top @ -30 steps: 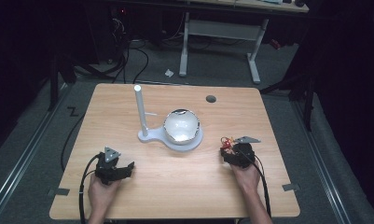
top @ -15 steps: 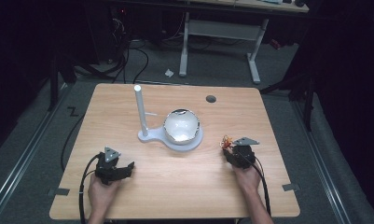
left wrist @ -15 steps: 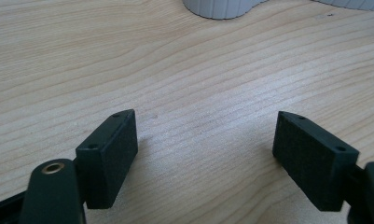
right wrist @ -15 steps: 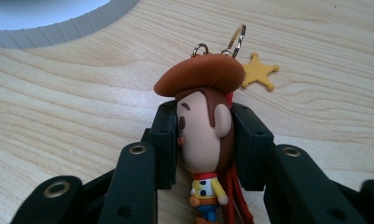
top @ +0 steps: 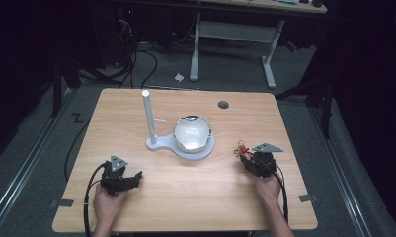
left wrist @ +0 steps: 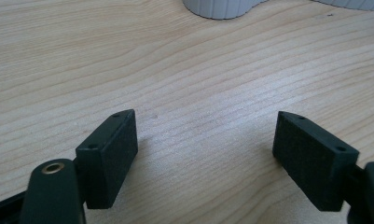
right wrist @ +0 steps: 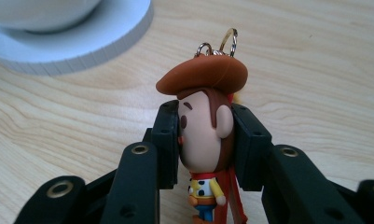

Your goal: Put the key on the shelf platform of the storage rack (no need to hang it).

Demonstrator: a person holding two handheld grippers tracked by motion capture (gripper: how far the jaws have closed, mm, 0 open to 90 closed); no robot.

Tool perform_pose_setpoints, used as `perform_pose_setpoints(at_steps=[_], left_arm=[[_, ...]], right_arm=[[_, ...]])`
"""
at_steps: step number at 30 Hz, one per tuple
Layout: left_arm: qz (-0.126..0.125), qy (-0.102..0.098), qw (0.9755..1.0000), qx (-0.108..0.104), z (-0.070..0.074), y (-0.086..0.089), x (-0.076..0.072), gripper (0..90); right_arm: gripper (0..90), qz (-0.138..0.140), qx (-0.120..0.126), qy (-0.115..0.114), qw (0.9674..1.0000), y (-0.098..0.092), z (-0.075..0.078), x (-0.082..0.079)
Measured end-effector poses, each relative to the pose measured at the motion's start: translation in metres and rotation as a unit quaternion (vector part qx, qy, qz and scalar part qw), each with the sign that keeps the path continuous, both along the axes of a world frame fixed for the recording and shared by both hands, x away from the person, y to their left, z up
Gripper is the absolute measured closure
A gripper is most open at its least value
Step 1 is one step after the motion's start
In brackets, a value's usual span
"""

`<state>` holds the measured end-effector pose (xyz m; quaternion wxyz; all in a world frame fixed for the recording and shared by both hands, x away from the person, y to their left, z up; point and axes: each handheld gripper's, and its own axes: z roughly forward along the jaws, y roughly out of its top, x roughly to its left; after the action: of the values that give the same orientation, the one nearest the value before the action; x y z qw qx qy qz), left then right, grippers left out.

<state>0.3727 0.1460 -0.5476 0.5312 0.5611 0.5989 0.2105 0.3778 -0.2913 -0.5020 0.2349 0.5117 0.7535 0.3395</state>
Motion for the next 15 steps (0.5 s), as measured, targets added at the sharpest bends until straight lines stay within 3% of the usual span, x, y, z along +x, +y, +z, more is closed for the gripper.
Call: perform_pose_setpoints(at_steps=[7, 15], left_arm=[[0.000, 0.000, 1.0000, 0.000, 0.000, 0.000, 0.000, 22.3], [0.000, 0.000, 1.0000, 0.000, 0.000, 0.000, 0.000, 22.4]], right_arm=[[67.0, 0.005, 0.010, -0.027, 0.9996, -0.007, 0.022, -0.008], [67.0, 0.018, 0.014, -0.036, 0.9991, -0.008, 0.040, -0.015]])
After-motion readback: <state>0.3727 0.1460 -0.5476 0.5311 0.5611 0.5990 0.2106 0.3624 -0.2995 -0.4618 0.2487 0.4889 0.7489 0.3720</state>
